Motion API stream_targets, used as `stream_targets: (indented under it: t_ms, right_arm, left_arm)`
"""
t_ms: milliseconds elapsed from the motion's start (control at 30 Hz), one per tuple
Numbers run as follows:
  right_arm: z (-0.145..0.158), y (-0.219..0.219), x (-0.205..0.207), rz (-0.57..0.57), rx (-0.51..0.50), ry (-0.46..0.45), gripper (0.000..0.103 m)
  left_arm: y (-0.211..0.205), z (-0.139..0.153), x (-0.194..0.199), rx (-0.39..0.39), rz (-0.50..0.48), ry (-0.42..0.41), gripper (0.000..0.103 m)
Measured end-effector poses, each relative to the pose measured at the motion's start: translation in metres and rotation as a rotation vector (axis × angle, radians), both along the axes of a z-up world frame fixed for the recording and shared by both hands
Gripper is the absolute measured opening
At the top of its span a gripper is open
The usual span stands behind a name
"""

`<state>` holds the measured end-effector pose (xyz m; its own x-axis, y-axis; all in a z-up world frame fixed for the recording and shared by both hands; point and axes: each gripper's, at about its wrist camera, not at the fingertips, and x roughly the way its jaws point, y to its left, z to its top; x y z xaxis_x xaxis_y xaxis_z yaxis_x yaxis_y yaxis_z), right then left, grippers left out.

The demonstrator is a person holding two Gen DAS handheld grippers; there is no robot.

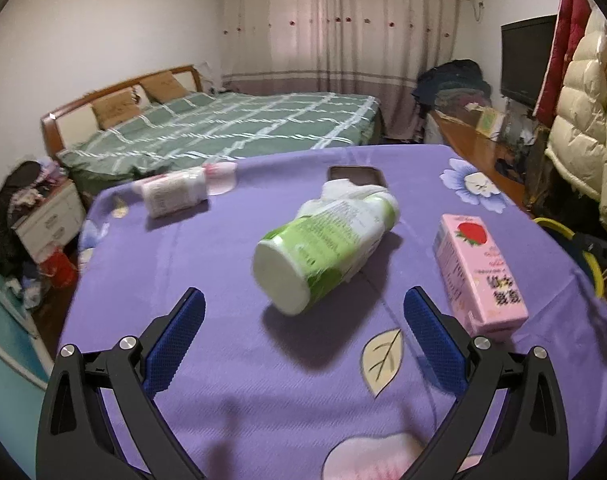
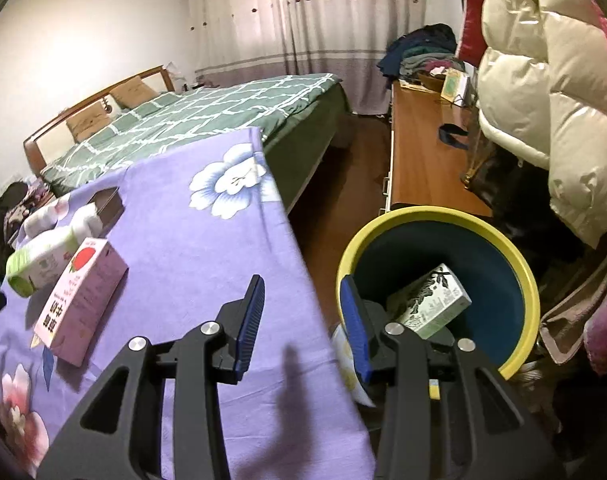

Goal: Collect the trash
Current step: 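Grasp the white bottle with green label with the left gripper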

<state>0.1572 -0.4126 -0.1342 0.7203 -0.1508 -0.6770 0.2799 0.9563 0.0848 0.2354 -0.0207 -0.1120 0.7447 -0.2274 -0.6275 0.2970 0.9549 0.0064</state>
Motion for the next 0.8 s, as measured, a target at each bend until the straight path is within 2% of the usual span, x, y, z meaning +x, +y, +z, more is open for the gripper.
stream_targets:
  t_ms: [267,400,467,500,600,800]
  right_arm:
    - [-0.003,-0.005,0.001,-0.003,0.036,0.005,0.038]
    - [-0.004,-0.006,0.002,0.0,0.042,0.01,0.038]
    - [-0.004,-0.007,0.003,-0.001,0.047,0.013,0.038]
    - [-0.005,-0.007,0.003,-0.002,0.049,0.014,0.038]
    - [-0.005,-0.007,0.003,-0.001,0.051,0.014,0.038]
    - [-0.007,-0.008,0.005,0.001,0.061,0.025,0.038]
  left_arm:
    - [-0.009,-0.003,0.041,0.006,-0.067,0.061,0.097]
    - [-0.015,-0.005,0.054,0.031,-0.107,0.061,0.096]
    - [-0.019,-0.007,0.057,0.051,-0.136,0.061,0.09]
    - [-0.021,-0.009,0.059,0.063,-0.148,0.068,0.082]
    - [-0.024,-0.013,0.062,0.079,-0.172,0.091,0.071]
    - [-0.027,-0.021,0.063,0.1,-0.2,0.101,0.069]
